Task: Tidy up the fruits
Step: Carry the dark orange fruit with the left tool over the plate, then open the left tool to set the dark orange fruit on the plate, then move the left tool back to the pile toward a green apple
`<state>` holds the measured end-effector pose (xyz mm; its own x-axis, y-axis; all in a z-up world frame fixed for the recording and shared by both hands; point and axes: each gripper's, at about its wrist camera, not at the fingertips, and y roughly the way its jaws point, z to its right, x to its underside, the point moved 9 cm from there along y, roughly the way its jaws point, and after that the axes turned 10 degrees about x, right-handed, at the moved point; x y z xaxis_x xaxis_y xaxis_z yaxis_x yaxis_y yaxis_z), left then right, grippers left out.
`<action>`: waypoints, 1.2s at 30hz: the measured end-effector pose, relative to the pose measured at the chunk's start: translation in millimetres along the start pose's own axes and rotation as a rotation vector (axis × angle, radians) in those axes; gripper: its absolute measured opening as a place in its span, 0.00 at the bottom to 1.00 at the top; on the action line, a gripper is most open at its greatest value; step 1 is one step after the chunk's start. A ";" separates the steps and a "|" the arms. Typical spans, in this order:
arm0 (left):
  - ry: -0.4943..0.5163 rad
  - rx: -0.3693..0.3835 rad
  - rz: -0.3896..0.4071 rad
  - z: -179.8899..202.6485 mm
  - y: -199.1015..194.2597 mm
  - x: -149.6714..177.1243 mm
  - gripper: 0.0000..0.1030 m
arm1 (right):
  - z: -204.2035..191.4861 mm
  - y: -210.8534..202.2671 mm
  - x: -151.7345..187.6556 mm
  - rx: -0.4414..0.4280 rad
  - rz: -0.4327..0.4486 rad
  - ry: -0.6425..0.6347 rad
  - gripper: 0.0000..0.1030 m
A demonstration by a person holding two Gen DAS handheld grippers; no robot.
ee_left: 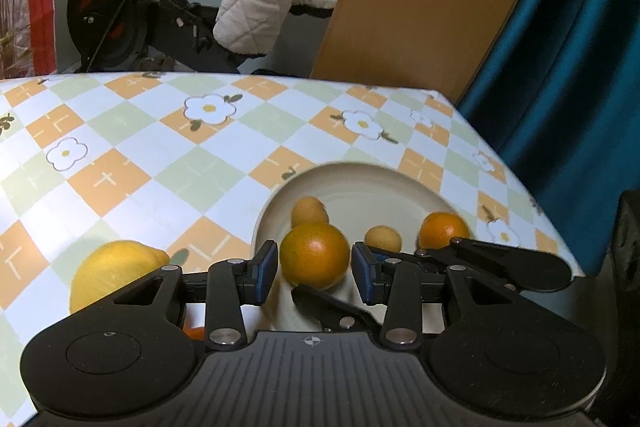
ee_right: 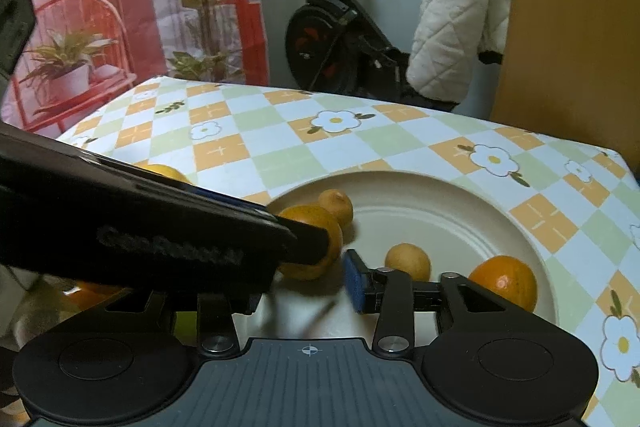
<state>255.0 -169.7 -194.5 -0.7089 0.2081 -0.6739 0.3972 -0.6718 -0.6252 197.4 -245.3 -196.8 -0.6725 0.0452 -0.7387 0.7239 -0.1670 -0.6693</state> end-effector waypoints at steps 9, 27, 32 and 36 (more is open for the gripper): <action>0.019 0.031 0.079 5.4 -50.2 -11.6 0.41 | 7.1 -36.5 0.4 -0.014 0.053 0.106 0.51; -0.001 -0.012 0.125 -0.8 -114.7 54.3 0.41 | -44.9 -102.0 25.2 -0.097 0.124 0.067 0.50; -0.018 -0.005 0.125 -2.3 -119.3 66.9 0.41 | -58.7 -103.3 36.9 -0.123 0.090 0.044 0.50; -0.019 0.003 0.113 -2.8 -119.6 77.5 0.41 | -68.2 -103.1 44.0 -0.130 0.065 0.024 0.50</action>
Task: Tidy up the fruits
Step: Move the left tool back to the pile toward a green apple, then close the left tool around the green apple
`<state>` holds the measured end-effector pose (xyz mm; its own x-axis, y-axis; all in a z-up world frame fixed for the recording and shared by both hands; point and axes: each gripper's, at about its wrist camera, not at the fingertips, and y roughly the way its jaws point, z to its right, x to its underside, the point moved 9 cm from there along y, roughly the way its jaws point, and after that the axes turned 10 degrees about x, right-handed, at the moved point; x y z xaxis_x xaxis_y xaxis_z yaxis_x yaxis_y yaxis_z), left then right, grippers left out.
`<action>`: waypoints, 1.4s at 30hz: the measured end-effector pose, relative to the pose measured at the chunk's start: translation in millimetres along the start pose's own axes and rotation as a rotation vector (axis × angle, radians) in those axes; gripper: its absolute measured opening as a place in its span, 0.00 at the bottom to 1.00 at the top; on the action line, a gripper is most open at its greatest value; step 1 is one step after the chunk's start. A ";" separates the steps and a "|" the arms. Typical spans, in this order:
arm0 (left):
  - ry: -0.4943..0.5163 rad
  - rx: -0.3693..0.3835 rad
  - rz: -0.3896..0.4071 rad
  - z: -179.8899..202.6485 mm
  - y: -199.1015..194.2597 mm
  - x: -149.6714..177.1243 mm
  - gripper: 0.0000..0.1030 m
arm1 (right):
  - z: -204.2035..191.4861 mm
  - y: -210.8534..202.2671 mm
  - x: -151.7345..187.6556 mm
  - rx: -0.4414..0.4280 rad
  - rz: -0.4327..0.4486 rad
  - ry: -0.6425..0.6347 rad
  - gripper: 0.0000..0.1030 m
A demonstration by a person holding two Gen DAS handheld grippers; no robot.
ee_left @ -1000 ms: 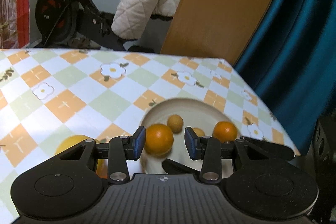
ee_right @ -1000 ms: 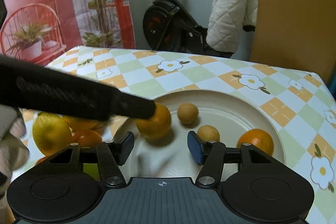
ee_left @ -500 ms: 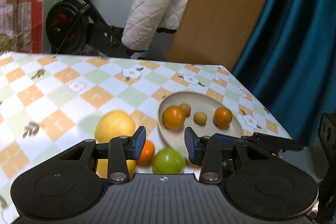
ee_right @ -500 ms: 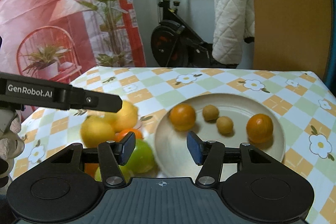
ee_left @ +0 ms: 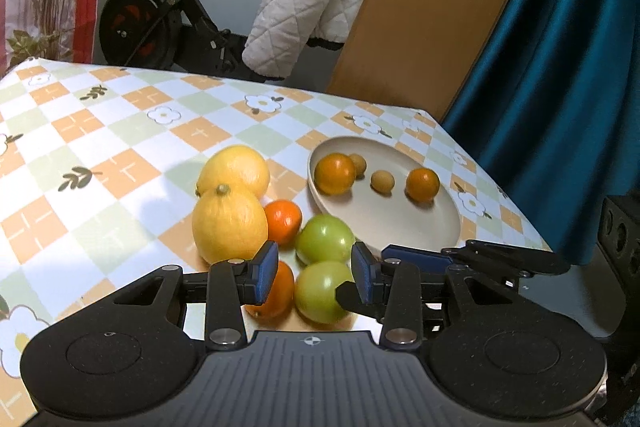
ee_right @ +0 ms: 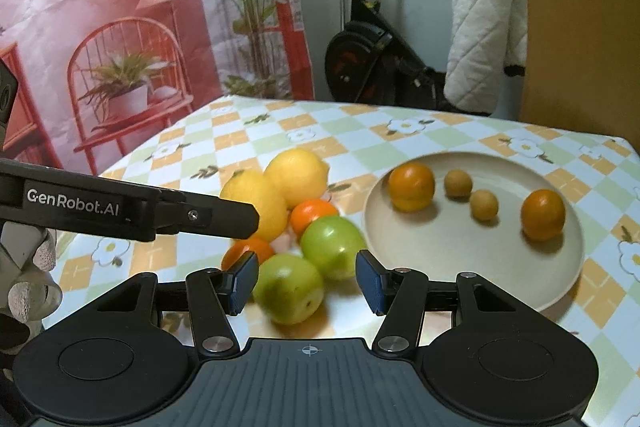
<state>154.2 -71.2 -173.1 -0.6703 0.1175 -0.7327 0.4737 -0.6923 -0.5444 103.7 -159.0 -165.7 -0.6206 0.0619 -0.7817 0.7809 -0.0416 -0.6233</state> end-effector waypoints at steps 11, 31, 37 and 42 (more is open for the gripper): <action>0.015 0.027 -0.048 4.1 13.2 12.6 0.41 | -15.0 6.6 13.0 -0.020 -0.043 -0.040 0.50; 0.047 -0.008 -0.087 6.6 30.9 18.4 0.41 | -13.1 19.4 19.5 -0.027 -0.069 -0.021 0.41; 0.052 -0.042 -0.101 5.8 36.8 18.3 0.45 | -11.5 24.3 21.5 -0.031 -0.077 -0.010 0.41; 0.060 -0.056 -0.123 4.4 40.6 22.2 0.47 | -11.8 24.4 21.3 -0.040 -0.076 -0.006 0.39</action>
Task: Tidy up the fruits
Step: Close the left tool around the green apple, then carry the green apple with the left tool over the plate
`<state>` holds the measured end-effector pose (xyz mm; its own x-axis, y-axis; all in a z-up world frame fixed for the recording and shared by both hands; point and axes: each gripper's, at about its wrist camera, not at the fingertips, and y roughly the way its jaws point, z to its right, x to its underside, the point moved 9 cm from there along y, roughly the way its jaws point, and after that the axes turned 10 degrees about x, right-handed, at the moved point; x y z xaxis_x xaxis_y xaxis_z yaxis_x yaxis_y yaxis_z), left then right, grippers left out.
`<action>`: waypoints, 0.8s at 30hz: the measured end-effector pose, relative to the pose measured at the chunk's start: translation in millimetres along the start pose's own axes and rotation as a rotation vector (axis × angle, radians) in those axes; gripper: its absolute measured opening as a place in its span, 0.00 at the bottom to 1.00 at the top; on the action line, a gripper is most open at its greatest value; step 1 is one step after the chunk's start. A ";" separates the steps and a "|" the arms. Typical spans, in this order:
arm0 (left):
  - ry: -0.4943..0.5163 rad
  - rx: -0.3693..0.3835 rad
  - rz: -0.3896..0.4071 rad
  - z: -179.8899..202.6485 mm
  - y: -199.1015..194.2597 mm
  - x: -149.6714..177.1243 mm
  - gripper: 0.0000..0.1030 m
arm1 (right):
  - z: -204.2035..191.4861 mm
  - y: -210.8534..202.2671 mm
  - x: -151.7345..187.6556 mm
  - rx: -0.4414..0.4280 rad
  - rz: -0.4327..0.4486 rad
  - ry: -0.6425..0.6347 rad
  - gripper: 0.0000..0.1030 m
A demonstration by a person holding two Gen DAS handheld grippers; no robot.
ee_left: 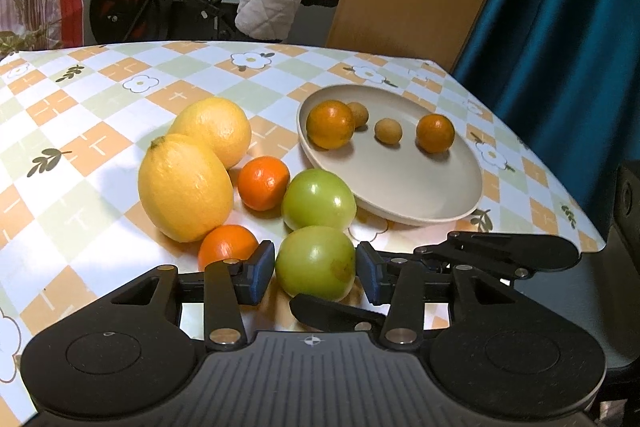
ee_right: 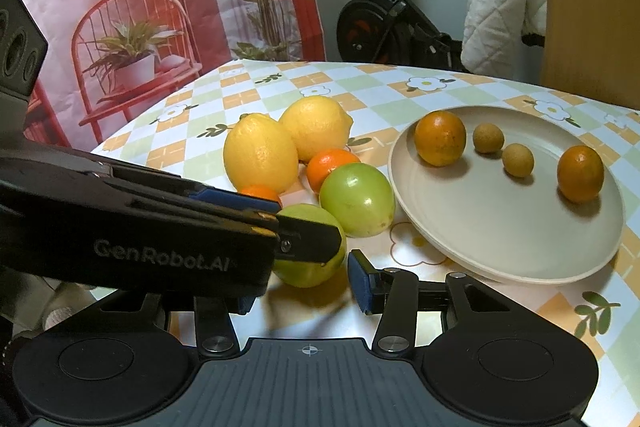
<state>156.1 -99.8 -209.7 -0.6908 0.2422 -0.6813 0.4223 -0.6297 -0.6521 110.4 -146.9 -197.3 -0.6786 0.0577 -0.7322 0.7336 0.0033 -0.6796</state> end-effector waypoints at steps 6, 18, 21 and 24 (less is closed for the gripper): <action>0.007 0.000 -0.004 0.4 -0.5 1.7 0.46 | -0.9 -0.2 0.1 0.000 0.002 -0.002 0.39; 0.072 0.022 0.037 23.5 -8.3 -19.2 0.46 | 14.3 -21.6 -12.7 0.031 0.077 0.008 0.39; 0.094 0.036 0.039 32.0 -3.7 -28.0 0.46 | 25.3 -27.4 -17.6 0.055 0.102 0.017 0.39; 0.107 0.052 0.035 39.2 5.1 -37.4 0.46 | 38.3 -29.6 -22.4 0.078 0.118 0.033 0.39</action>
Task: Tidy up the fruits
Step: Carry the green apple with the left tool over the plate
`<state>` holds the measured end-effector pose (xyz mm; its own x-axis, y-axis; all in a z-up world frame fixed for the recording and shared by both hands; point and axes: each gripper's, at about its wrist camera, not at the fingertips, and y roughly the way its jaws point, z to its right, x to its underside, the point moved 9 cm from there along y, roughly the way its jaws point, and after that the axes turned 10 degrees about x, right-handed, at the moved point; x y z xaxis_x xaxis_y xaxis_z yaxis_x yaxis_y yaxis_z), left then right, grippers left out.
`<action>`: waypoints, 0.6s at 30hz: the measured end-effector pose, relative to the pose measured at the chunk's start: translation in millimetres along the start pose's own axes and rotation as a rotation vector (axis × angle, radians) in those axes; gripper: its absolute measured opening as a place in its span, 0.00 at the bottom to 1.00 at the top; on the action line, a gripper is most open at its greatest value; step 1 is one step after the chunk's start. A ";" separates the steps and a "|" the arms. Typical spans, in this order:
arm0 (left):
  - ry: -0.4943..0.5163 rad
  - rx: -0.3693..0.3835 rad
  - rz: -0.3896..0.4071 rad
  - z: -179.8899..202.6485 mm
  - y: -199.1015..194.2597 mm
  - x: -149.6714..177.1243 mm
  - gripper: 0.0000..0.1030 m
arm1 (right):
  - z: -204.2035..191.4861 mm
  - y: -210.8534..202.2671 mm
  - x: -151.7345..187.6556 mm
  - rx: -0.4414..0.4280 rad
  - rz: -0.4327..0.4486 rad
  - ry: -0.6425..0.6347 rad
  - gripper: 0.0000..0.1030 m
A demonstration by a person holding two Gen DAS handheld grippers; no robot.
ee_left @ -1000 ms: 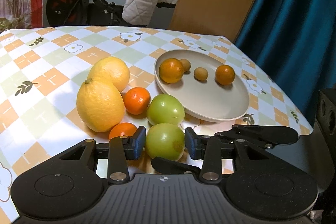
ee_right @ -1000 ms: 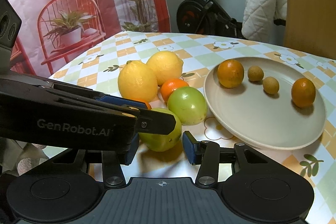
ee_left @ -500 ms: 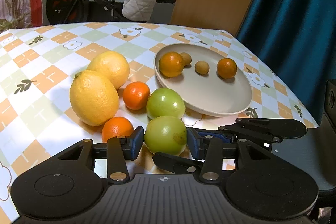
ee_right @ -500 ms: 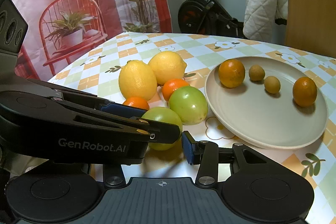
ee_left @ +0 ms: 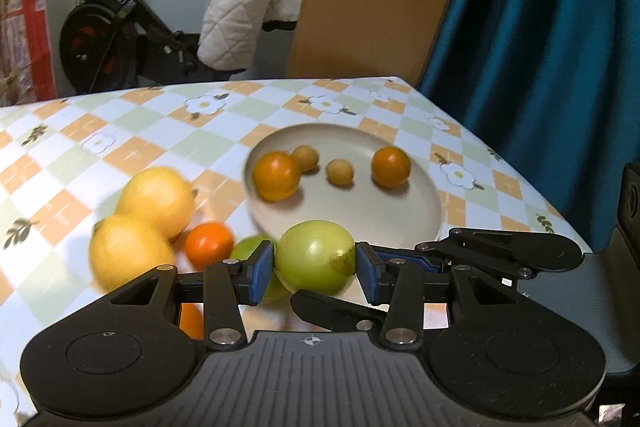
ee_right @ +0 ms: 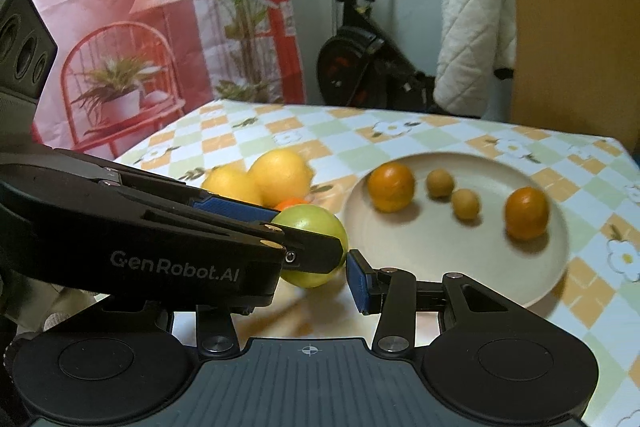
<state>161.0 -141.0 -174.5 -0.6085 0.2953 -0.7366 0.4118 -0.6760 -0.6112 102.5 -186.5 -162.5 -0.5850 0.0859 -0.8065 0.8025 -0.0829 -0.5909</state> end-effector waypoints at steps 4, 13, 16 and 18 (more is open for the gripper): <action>0.010 0.017 -0.007 3.7 14.4 -8.7 0.46 | 16.6 4.6 -5.7 0.033 0.009 0.002 0.39; -0.005 0.018 -0.031 -0.9 43.5 -22.5 0.46 | 39.8 26.2 -10.8 0.048 0.002 0.027 0.39; -0.010 0.007 -0.042 -5.2 50.6 -24.5 0.46 | 44.5 36.3 -12.7 0.041 -0.009 0.035 0.39; -0.015 0.002 -0.049 -8.1 53.1 -24.8 0.46 | 46.0 41.5 -13.0 0.039 -0.017 0.035 0.39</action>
<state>203.5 -178.8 -191.0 -0.6380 0.3174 -0.7015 0.3803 -0.6623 -0.6455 138.0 -236.7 -177.5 -0.5933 0.1221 -0.7957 0.7871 -0.1192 -0.6052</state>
